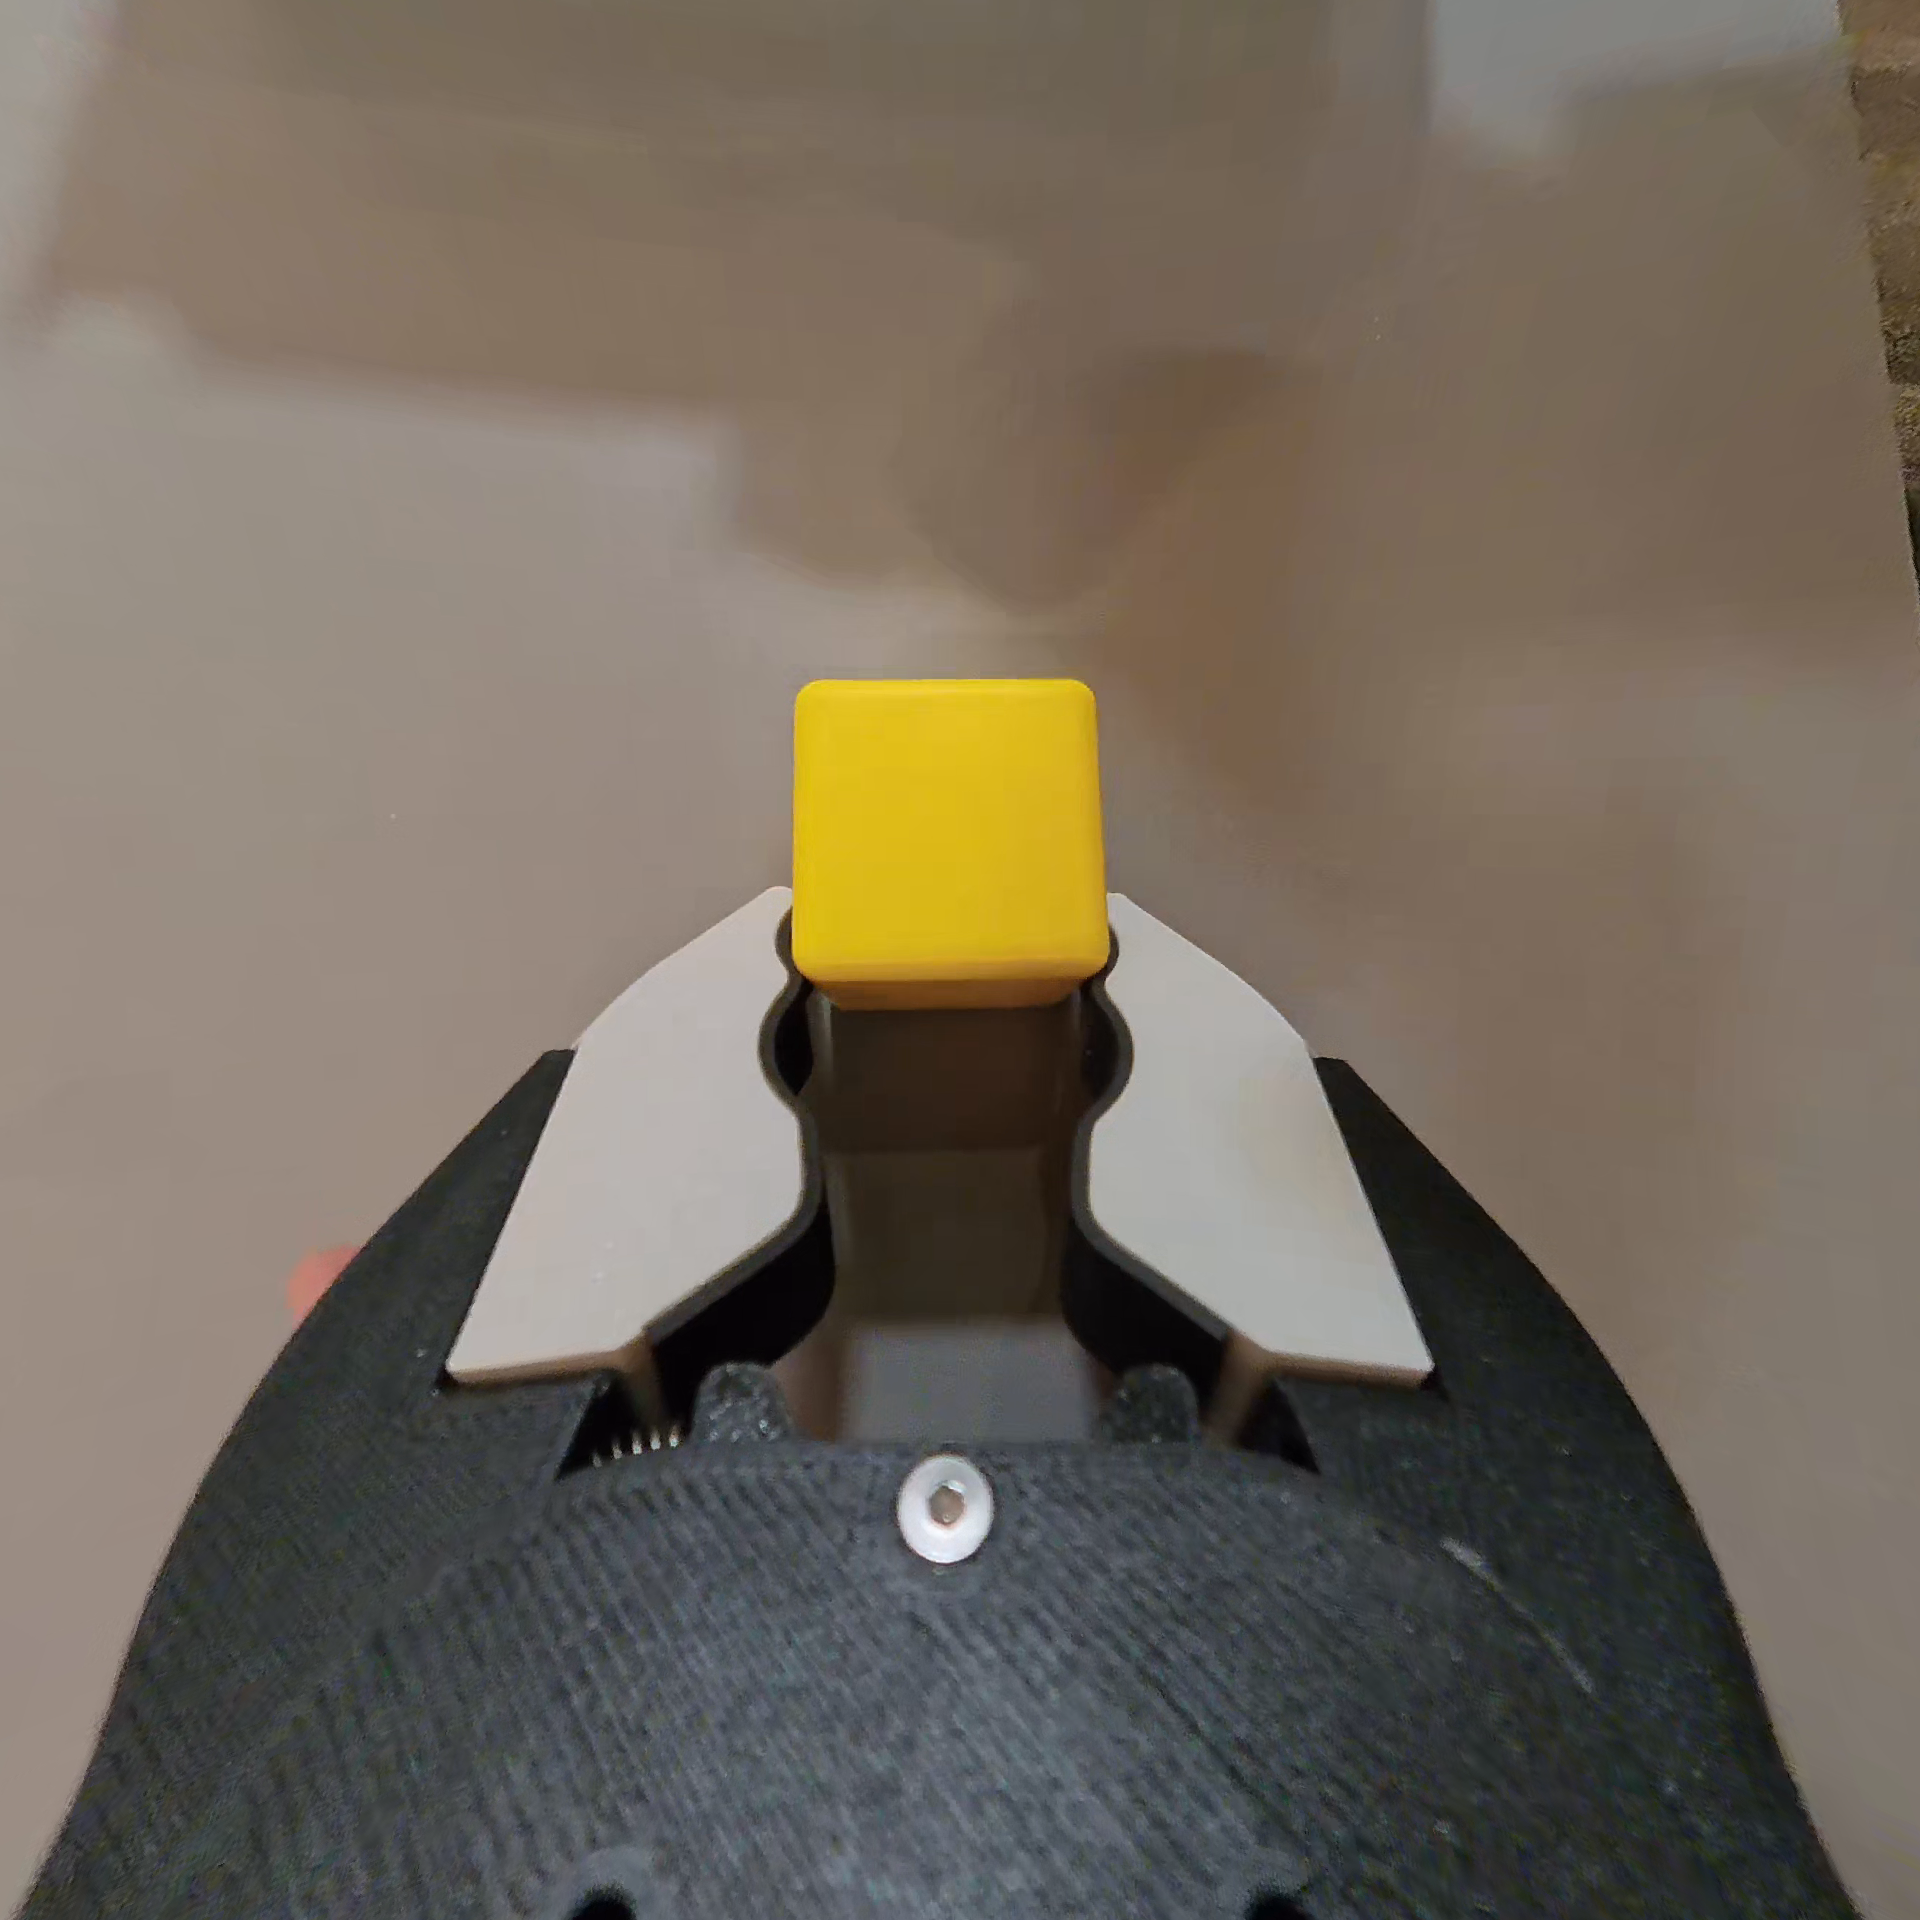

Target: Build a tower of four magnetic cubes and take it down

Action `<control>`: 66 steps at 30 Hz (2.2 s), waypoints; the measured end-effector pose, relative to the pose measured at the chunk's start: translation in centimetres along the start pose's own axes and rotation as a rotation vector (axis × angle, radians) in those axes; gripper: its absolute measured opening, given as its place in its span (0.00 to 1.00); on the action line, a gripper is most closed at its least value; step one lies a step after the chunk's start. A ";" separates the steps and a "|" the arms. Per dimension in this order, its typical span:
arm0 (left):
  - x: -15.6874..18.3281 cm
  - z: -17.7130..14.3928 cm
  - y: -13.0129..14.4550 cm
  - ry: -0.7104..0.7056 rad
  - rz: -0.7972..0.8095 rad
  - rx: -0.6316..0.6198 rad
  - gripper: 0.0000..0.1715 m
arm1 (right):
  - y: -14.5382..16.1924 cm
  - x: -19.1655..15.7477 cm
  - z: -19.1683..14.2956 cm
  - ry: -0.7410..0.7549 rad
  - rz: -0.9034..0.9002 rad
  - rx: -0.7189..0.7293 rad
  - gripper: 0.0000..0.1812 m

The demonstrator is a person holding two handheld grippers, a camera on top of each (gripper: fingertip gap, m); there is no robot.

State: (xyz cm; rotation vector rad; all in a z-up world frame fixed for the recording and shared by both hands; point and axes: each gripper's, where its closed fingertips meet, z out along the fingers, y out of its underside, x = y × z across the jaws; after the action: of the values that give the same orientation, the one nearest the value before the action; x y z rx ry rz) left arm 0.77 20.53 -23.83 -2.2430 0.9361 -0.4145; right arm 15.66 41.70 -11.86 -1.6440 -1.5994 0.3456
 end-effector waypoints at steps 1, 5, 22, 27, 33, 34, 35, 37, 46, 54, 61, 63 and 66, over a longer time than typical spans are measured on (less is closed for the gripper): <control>0.0 0.0 0.0 0.000 0.000 0.000 0.29 | 0.8 0.0 0.5 -0.011 0.016 -0.029 0.29; 0.0 0.0 0.0 0.001 -0.002 0.000 0.29 | 3.7 -0.1 2.4 -0.016 0.025 -0.164 0.29; 0.0 0.0 0.0 0.000 0.000 -0.001 0.29 | 6.3 -0.4 5.4 0.036 0.017 -0.276 0.28; 0.0 0.0 0.0 -0.001 0.001 -0.001 0.29 | 6.1 -0.1 5.1 0.058 0.011 -0.265 0.28; 0.0 0.0 0.0 -0.002 0.001 -0.001 0.29 | 3.9 1.2 3.0 0.100 0.028 -0.179 0.29; 0.0 0.0 0.0 -0.002 0.001 -0.001 0.29 | 2.8 1.4 2.3 0.105 0.046 -0.131 0.29; 0.0 0.0 0.0 -0.002 0.001 -0.001 0.29 | 1.4 1.5 1.5 0.104 0.065 -0.072 0.29; 0.0 0.0 0.0 -0.001 0.001 -0.001 0.29 | -2.0 0.9 -0.1 0.072 0.096 0.080 0.29; 0.8 -0.4 0.2 0.057 -0.017 0.009 0.38 | -13.5 -14.7 -1.3 -0.394 -0.035 0.423 0.36; 0.2 -0.8 0.6 0.047 -0.045 0.014 0.44 | -9.4 -24.0 7.3 -0.492 -0.101 0.177 0.42; 0.1 -0.7 0.9 0.028 -0.008 -0.005 0.44 | -8.2 -25.3 9.5 -0.531 -0.053 0.188 0.33; 0.2 -0.8 0.8 0.038 -0.010 -0.003 0.45 | -8.2 -25.4 9.5 -0.538 -0.057 0.203 0.33; 0.1 -0.8 0.8 0.043 -0.021 0.002 0.44 | -8.5 -25.4 9.0 -0.541 -0.080 0.225 0.32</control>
State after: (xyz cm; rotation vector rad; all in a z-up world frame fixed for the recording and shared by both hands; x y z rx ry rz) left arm 0.04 19.63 -23.79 -2.2518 0.9346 -0.4746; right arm -0.71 20.16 -20.10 -1.3759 -1.9241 0.9557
